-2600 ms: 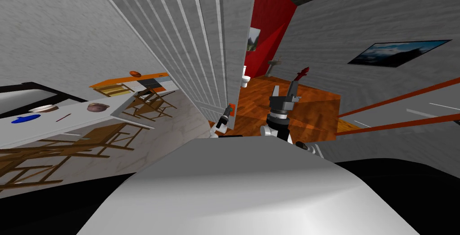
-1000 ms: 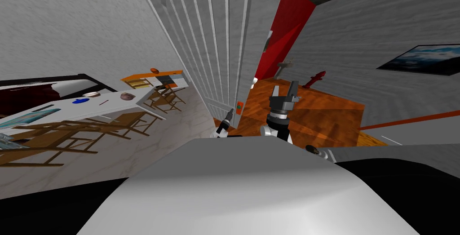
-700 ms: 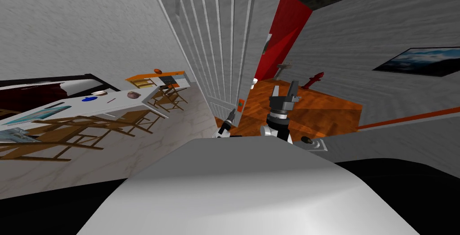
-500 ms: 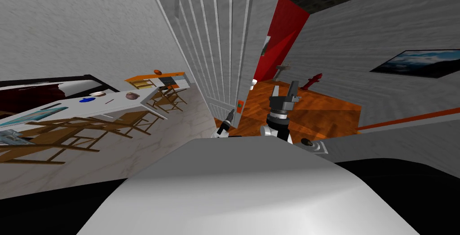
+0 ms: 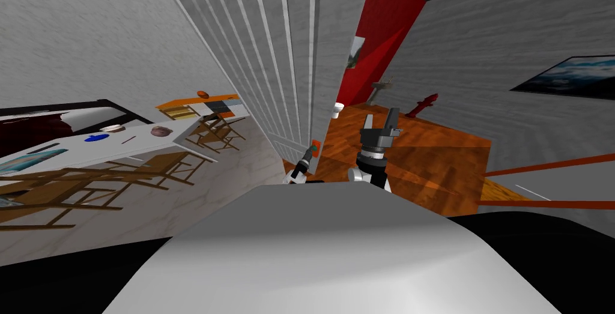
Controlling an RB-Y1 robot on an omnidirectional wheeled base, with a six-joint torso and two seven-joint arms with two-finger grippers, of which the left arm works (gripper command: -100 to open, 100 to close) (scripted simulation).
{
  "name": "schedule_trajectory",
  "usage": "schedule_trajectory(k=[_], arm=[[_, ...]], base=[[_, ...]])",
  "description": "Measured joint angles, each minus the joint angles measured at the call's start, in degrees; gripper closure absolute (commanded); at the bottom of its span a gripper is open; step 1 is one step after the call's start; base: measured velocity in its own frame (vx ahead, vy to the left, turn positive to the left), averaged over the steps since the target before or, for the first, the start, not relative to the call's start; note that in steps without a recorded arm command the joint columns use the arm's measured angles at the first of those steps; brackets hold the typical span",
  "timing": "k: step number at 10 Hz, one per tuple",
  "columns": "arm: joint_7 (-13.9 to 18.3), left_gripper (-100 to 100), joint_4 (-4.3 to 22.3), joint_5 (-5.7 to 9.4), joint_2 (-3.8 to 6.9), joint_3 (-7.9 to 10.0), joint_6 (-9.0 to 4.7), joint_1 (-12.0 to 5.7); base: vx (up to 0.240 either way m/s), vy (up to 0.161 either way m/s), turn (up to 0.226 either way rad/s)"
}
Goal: Push the door open
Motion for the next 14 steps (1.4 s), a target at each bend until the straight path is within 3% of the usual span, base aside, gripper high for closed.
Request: schedule_trajectory(k=[1,2,8,11,13,14], arm=[[-0.2,-100,0.2,-0.12,-1.29,0.07,-0.04,-0.04],[-0.2,100,0.2,-0.14,-1.46,0.06,-0.05,-0.06],[-0.2,100,0.3,-0.16,-1.25,0.03,0.02,-0.01],[-0.4,100,1.1,0.96,0.50,-0.95,0.13,-0.45],[-0.8,100,0.5,1.78,1.31,-0.52,0.00,-0.65],[-0.9,-100,1.0,2.27,1.65,-0.15,-0.17,-1.14]], base=[[0.056,-0.045,0.004],[-0.007,0.003,0.001],[0.004,0.004,0.019],[0.171,-0.047,0.120],[0.189,-0.068,0.199],[-0.053,0.057,0.131]])
